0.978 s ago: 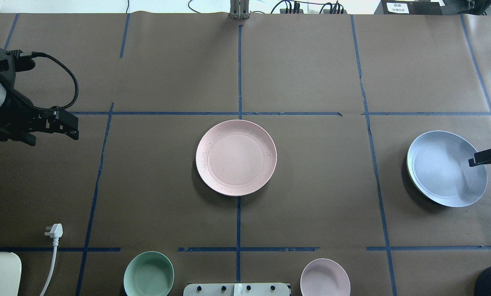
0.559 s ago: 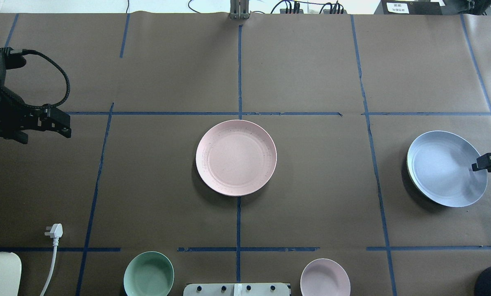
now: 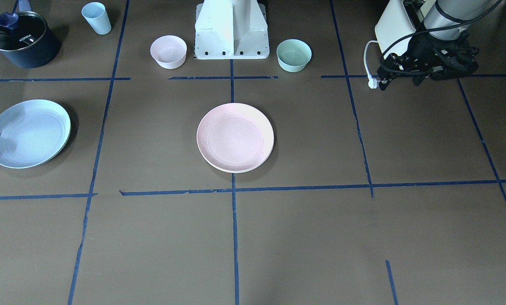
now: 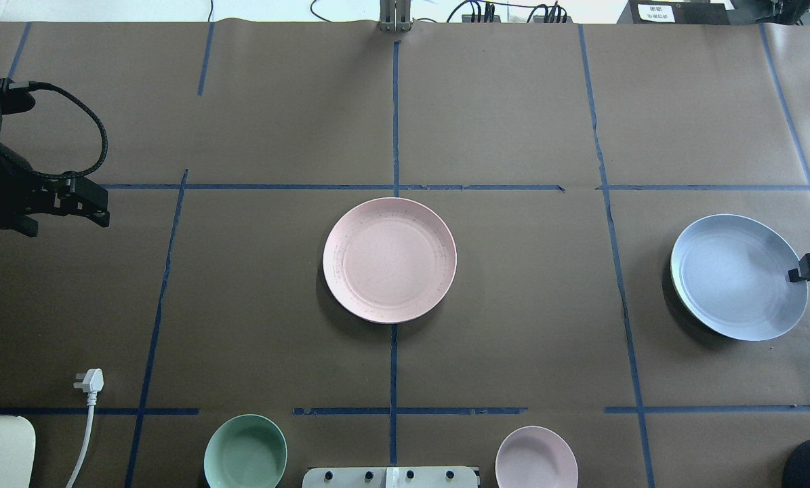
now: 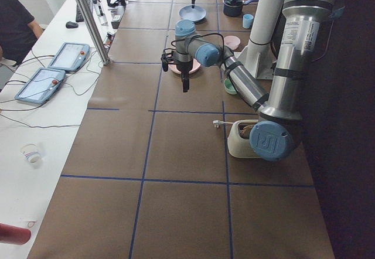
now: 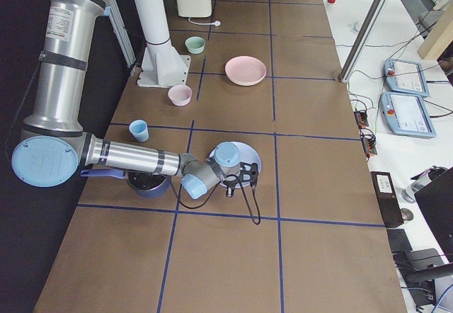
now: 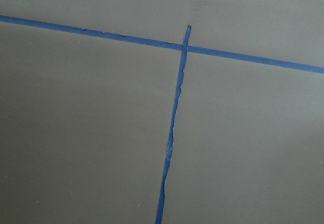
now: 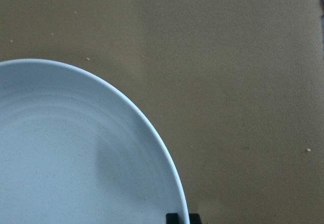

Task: Stack three plates with pink and blue
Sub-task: 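Grasp the rim of the light blue plate with the right gripper, then carry the light blue plate with the right gripper onto the pink plate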

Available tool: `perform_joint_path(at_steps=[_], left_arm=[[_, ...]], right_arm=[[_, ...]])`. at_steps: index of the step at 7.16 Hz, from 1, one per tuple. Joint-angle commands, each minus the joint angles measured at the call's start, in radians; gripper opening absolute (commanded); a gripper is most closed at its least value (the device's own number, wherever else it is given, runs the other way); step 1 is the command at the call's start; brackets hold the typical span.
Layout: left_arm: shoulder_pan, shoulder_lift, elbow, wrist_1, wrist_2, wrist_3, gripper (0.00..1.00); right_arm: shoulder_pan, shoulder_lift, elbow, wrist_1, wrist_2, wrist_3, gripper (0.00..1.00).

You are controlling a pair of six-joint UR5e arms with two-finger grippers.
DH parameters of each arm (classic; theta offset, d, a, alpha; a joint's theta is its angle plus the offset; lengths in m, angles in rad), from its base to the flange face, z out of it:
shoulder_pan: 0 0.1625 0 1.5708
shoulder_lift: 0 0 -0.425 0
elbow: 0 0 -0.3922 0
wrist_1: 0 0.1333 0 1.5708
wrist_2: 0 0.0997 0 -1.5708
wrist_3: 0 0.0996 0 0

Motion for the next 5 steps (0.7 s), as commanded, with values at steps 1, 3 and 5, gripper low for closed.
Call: perform_joint_path(at_steps=[1, 3, 5], left_arm=[[-0.076, 0.055, 0.055, 0.0, 0.002, 0.229, 1.0], [-0.205, 0.098, 0.185, -0.019, -0.003, 0.524, 1.0], [-0.357, 0.098, 0.33, -0.02, -0.006, 0.817, 1.0]], right_arm=[[0.136, 0.014, 0.026, 0.016, 0.169, 0.006, 0.0], [0.155, 0.063, 0.108, 0.006, 0.207, 0.134, 0.0], [0.09, 0.183, 0.167, 0.011, 0.213, 0.379, 0.0]])
